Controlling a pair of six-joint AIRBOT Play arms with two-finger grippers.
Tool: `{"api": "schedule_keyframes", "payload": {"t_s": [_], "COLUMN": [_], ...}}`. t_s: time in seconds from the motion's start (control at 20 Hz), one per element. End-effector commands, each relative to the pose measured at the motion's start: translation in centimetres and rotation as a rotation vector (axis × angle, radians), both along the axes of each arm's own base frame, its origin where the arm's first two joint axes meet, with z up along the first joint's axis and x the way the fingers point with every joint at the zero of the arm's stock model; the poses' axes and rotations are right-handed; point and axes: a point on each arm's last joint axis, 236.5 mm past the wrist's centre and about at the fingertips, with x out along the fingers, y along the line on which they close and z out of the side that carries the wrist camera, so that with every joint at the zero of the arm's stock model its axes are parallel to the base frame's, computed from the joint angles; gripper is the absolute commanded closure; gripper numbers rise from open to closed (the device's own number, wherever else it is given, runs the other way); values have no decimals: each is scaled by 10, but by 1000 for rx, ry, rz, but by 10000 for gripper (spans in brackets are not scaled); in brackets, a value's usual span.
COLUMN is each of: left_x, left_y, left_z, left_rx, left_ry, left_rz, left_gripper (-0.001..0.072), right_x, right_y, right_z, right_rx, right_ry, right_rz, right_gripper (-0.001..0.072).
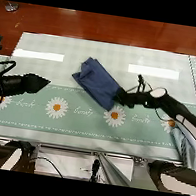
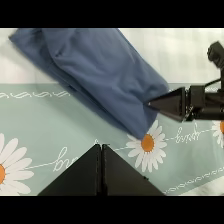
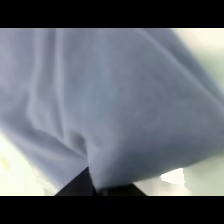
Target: Fold the shirts.
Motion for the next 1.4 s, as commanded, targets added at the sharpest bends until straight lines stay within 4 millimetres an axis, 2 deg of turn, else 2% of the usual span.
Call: {"api": "schedule_keyframes", "payload": {"t_s": [0.0, 0.15, 0.25, 0.35, 0.45, 0.55, 0.7, 0.8, 0.9, 1.0, 1.2, 1.35], "left_x": [0, 0, 0, 0, 0, 0, 0, 0, 2, 8, 14, 14], "left_y": [0, 0, 0, 0, 0, 0, 0, 0, 1, 3, 6, 6], "left_z": [0, 0, 0, 0, 0, 0, 0, 0, 1, 5, 9, 9], "left_rx": [0, 0, 0, 0, 0, 0, 0, 0, 0, -3, -6, -6], "left_ry": [3, 2, 3, 3, 3, 3, 0, -1, -7, -31, -56, -58], "left_rz": [0, -1, -1, -1, -1, -1, 1, 2, 6, 25, 46, 47], "left_gripper": [686, 686, 685, 685, 686, 686, 686, 686, 686, 685, 685, 686], "right_x": [44, 82, 101, 114, 120, 118, 101, 82, 54, 27, -33, -76], "right_y": [23, 38, 34, 13, -19, -57, -123, -177, -232, -272, -338, -371], "right_z": [56, 155, 218, 265, 300, 325, 345, 340, 333, 331, 321, 317], "right_rx": [39, 83, 66, -3, -83, -128, -173, -250, -357, -445, -597, -664], "right_ry": [-199, -415, -544, -625, -660, -657, -593, -490, -387, -319, -134, -59], "right_rz": [112, 203, 225, 223, 205, 174, 78, -20, -106, -176, -322, -481], "right_gripper": [687, 687, 687, 687, 687, 687, 687, 687, 687, 687, 687, 687]}}
